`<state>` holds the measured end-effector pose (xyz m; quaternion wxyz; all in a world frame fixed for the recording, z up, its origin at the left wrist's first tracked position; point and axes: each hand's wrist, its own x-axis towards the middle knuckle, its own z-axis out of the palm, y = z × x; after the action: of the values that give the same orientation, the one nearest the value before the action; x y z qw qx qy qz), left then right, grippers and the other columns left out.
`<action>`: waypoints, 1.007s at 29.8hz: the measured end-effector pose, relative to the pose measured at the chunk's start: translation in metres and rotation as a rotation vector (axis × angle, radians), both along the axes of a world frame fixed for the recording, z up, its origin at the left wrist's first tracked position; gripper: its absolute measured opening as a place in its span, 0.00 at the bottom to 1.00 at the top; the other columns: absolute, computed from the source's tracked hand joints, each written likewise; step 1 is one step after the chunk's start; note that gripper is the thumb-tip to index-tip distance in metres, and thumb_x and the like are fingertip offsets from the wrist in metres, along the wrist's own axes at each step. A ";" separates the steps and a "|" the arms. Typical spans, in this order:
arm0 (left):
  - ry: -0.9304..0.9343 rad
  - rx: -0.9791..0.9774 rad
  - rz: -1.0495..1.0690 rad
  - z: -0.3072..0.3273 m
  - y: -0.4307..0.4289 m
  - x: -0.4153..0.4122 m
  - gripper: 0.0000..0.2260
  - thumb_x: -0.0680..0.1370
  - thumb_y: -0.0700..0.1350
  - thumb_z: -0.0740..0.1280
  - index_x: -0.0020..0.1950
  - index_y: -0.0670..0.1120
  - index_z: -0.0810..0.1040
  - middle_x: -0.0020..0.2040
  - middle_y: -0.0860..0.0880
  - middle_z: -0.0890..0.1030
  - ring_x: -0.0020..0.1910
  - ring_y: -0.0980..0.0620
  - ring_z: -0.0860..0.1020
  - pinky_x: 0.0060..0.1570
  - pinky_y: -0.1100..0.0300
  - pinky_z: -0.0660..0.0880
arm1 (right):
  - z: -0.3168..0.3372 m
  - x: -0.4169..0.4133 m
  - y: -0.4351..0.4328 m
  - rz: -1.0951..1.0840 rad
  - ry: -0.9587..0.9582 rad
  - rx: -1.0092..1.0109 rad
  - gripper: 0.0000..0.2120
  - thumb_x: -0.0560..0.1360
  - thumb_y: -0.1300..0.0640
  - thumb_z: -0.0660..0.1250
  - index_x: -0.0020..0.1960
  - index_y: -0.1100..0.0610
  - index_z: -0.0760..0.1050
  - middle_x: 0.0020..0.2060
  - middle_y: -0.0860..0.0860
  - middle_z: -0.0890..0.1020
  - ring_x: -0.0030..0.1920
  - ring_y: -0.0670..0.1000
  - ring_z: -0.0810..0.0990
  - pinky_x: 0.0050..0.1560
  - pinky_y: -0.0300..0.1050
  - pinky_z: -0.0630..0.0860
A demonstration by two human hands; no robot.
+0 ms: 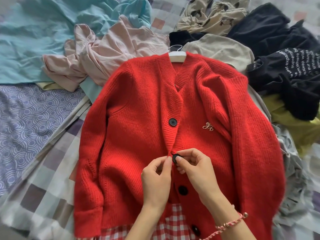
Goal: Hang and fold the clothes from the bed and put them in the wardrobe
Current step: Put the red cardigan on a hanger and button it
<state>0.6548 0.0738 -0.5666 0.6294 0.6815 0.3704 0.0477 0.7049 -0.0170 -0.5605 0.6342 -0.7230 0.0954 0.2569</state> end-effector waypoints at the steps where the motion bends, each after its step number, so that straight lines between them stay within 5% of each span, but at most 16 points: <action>1: -0.001 -0.127 0.028 0.002 0.001 0.001 0.14 0.78 0.38 0.62 0.37 0.49 0.83 0.36 0.51 0.84 0.37 0.58 0.80 0.41 0.63 0.76 | 0.000 0.001 -0.001 0.007 -0.004 -0.006 0.07 0.72 0.69 0.68 0.41 0.59 0.77 0.30 0.50 0.80 0.28 0.40 0.77 0.31 0.32 0.73; 5: 0.047 -0.558 0.042 0.003 0.009 0.004 0.13 0.78 0.37 0.62 0.38 0.45 0.83 0.33 0.49 0.82 0.34 0.58 0.80 0.36 0.67 0.76 | 0.000 0.003 -0.003 0.065 -0.039 -0.058 0.08 0.71 0.68 0.69 0.40 0.56 0.78 0.31 0.49 0.81 0.30 0.41 0.77 0.34 0.35 0.74; 11: 0.076 -0.624 -0.017 -0.008 0.018 0.008 0.08 0.77 0.37 0.64 0.41 0.41 0.81 0.33 0.47 0.82 0.33 0.57 0.80 0.35 0.66 0.76 | -0.003 0.007 -0.004 0.137 -0.131 -0.175 0.12 0.71 0.67 0.70 0.38 0.50 0.79 0.33 0.47 0.82 0.35 0.42 0.80 0.43 0.41 0.78; 21: 0.059 -0.768 0.059 -0.016 0.014 0.010 0.05 0.66 0.44 0.71 0.37 0.44 0.84 0.35 0.46 0.82 0.34 0.56 0.79 0.35 0.66 0.76 | -0.002 0.005 0.002 -0.047 -0.045 -0.092 0.06 0.71 0.67 0.70 0.39 0.58 0.79 0.31 0.51 0.81 0.29 0.42 0.78 0.34 0.34 0.75; 26: 0.131 -0.568 -0.042 -0.019 0.013 0.014 0.09 0.66 0.45 0.73 0.41 0.41 0.81 0.33 0.48 0.81 0.33 0.57 0.78 0.35 0.66 0.75 | -0.005 0.010 -0.002 0.020 -0.030 -0.106 0.12 0.74 0.69 0.66 0.39 0.54 0.78 0.31 0.49 0.80 0.29 0.41 0.77 0.35 0.33 0.76; 30: 0.039 0.068 -0.103 -0.023 0.009 0.016 0.07 0.71 0.40 0.73 0.35 0.46 0.77 0.31 0.54 0.78 0.30 0.60 0.73 0.34 0.71 0.69 | -0.009 0.004 0.007 0.051 -0.056 -0.162 0.08 0.77 0.58 0.65 0.40 0.51 0.78 0.33 0.47 0.82 0.37 0.43 0.82 0.45 0.42 0.79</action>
<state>0.6709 0.0825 -0.5896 0.6000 0.7216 0.3452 0.0144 0.7091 -0.0101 -0.5697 0.5691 -0.7812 0.0795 0.2441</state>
